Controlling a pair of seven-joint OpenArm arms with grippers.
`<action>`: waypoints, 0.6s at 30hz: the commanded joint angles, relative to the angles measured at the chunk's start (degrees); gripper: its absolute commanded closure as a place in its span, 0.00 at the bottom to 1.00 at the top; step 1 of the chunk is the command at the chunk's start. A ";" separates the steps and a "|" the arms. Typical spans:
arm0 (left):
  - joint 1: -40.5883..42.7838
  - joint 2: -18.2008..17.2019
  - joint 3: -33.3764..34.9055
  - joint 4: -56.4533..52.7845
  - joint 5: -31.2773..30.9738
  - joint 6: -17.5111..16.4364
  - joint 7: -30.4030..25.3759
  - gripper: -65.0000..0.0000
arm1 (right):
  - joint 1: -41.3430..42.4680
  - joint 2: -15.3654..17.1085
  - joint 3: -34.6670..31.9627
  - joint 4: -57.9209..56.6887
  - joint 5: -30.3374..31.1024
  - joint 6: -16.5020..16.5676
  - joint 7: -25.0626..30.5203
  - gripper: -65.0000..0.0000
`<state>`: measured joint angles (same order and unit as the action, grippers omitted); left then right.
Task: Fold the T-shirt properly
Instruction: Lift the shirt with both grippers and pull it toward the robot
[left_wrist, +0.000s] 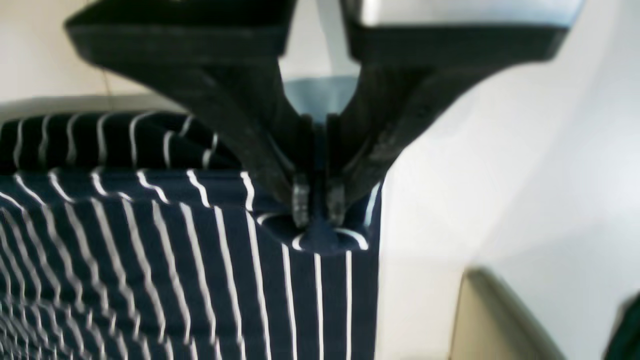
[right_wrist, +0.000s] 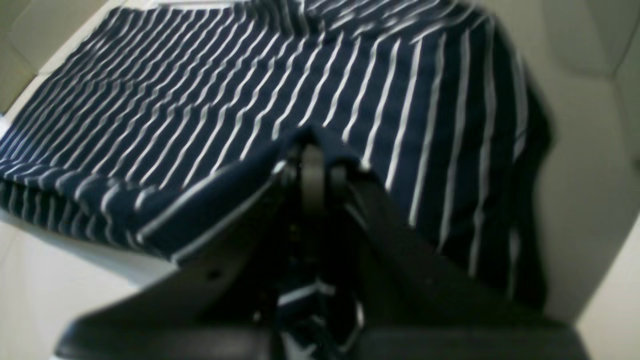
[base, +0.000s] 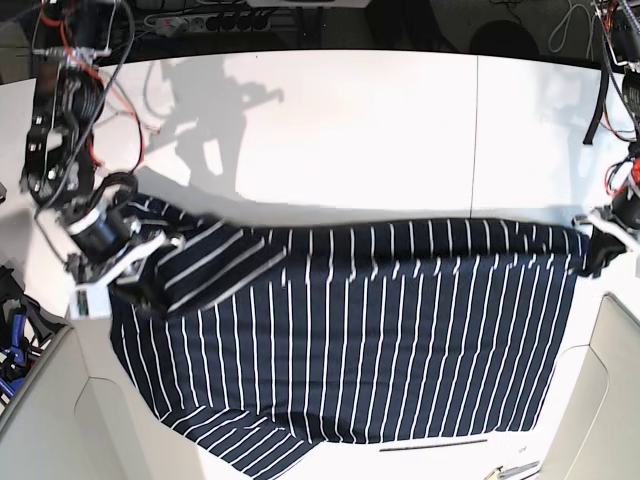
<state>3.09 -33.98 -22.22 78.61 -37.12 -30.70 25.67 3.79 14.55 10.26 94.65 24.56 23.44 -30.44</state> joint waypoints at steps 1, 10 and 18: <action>-1.66 -1.42 -0.50 0.74 -0.66 0.09 -1.46 1.00 | 2.56 0.92 0.24 -0.42 0.44 -0.04 1.46 1.00; -6.19 -1.42 2.86 -2.27 0.15 0.07 -2.40 1.00 | 14.97 0.96 0.09 -13.97 0.50 2.56 1.46 1.00; -13.11 -1.40 8.61 -11.28 4.39 0.09 -6.86 1.00 | 20.68 0.83 -2.40 -23.58 0.22 3.10 2.38 1.00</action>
<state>-8.54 -33.91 -13.13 66.46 -31.94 -30.72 20.51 22.74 14.76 7.73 70.17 24.10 26.17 -29.78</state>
